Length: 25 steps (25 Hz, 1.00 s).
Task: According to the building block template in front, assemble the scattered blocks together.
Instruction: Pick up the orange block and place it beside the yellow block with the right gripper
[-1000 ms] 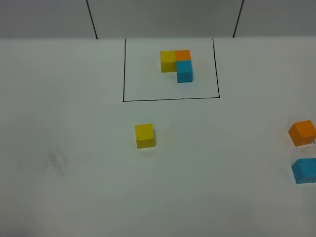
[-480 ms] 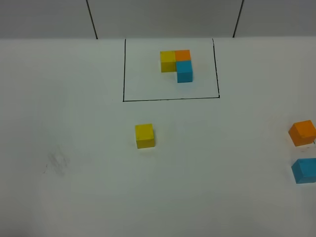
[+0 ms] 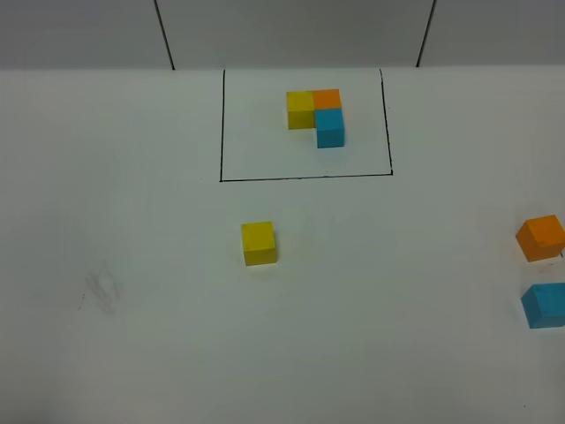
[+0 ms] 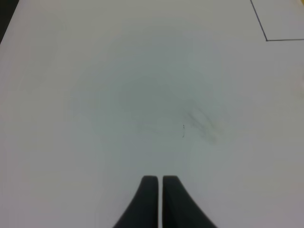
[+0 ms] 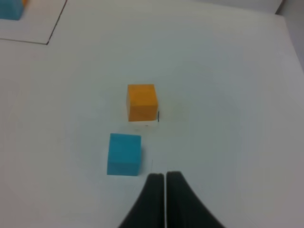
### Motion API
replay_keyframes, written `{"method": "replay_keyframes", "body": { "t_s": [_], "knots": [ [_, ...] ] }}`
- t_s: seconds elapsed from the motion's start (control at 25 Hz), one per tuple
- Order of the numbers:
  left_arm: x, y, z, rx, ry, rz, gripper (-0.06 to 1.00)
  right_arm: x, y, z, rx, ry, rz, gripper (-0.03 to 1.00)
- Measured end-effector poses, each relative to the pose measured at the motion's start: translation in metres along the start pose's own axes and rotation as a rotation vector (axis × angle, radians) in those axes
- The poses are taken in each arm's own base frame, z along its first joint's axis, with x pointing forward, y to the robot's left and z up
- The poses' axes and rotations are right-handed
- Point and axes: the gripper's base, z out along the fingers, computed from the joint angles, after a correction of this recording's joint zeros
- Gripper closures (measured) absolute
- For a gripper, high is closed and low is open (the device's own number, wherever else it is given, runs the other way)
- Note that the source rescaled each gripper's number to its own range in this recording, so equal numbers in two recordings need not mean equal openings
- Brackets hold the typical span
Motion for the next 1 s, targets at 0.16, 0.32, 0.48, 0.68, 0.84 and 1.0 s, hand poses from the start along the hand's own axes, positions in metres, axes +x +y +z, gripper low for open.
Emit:
{"method": "replay_keyframes", "body": {
  "t_s": [0.16, 0.32, 0.48, 0.68, 0.84, 1.0],
  "knots": [
    [0.0, 0.0, 0.0, 0.0, 0.0, 0.0, 0.94, 0.0, 0.0, 0.0, 0.0, 0.0, 0.0, 0.96],
    [0.0, 0.0, 0.0, 0.0, 0.0, 0.0, 0.94, 0.0, 0.0, 0.0, 0.0, 0.0, 0.0, 0.96],
    [0.0, 0.0, 0.0, 0.0, 0.0, 0.0, 0.94, 0.0, 0.0, 0.0, 0.0, 0.0, 0.0, 0.96],
    [0.0, 0.0, 0.0, 0.0, 0.0, 0.0, 0.94, 0.0, 0.0, 0.0, 0.0, 0.0, 0.0, 0.96],
    [0.0, 0.0, 0.0, 0.0, 0.0, 0.0, 0.94, 0.0, 0.0, 0.0, 0.0, 0.0, 0.0, 0.96],
    [0.0, 0.0, 0.0, 0.0, 0.0, 0.0, 0.94, 0.0, 0.0, 0.0, 0.0, 0.0, 0.0, 0.96]
  ]
}}
